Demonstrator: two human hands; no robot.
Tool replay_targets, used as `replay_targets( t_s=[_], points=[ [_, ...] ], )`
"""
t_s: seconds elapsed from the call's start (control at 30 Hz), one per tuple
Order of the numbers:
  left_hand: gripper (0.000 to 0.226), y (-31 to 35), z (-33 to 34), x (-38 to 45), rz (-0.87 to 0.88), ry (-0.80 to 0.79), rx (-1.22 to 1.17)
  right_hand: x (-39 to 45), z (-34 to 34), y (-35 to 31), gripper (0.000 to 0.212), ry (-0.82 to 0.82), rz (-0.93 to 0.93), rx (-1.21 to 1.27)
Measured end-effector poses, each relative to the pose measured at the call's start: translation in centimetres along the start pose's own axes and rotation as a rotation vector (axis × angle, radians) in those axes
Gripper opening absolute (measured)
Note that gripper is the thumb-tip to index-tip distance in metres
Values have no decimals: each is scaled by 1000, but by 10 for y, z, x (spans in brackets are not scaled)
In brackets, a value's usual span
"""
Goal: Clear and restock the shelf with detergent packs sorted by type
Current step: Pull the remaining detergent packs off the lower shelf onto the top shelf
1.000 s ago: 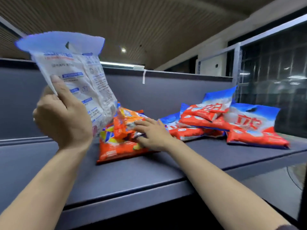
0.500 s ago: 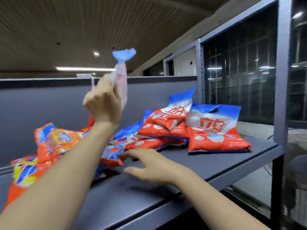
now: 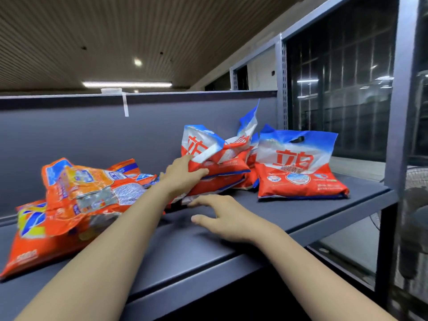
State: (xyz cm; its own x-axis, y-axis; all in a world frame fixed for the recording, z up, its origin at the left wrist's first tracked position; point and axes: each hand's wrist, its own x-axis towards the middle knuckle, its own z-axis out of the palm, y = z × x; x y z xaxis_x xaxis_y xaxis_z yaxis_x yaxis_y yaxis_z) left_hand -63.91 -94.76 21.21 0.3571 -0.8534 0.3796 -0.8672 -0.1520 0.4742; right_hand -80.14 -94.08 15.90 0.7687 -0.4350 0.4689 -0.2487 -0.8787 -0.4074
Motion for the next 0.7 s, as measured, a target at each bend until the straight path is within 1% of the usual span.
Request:
replay_targets(
  t_s=[0.1, 0.17, 0.23, 0.33, 0.4, 0.6, 0.7],
  points=[
    [69, -5, -13, -22, -52, 97, 148, -3, 3, -6, 39, 5, 14, 19],
    [53, -8, -25, -35, -49, 177, 258, -7, 3, -12, 39, 13, 12, 33],
    [43, -10, -39, -51, -32, 234, 328, -11, 2, -19, 38, 18, 11, 46],
    [42, -16, -61, -79, -29, 290, 412, -15, 3, -32, 38, 26, -5, 45],
    [41, -23, -76, -99, -43, 299, 441, -16, 3, -42, 38, 31, -23, 40],
    [38, -50, -119, -169, -149, 325, 496, -18, 15, -76, 40, 22, -28, 5],
    [36, -68, -138, -206, -199, 324, 511, -24, 26, -102, 41, -20, -37, 30]
  ],
)
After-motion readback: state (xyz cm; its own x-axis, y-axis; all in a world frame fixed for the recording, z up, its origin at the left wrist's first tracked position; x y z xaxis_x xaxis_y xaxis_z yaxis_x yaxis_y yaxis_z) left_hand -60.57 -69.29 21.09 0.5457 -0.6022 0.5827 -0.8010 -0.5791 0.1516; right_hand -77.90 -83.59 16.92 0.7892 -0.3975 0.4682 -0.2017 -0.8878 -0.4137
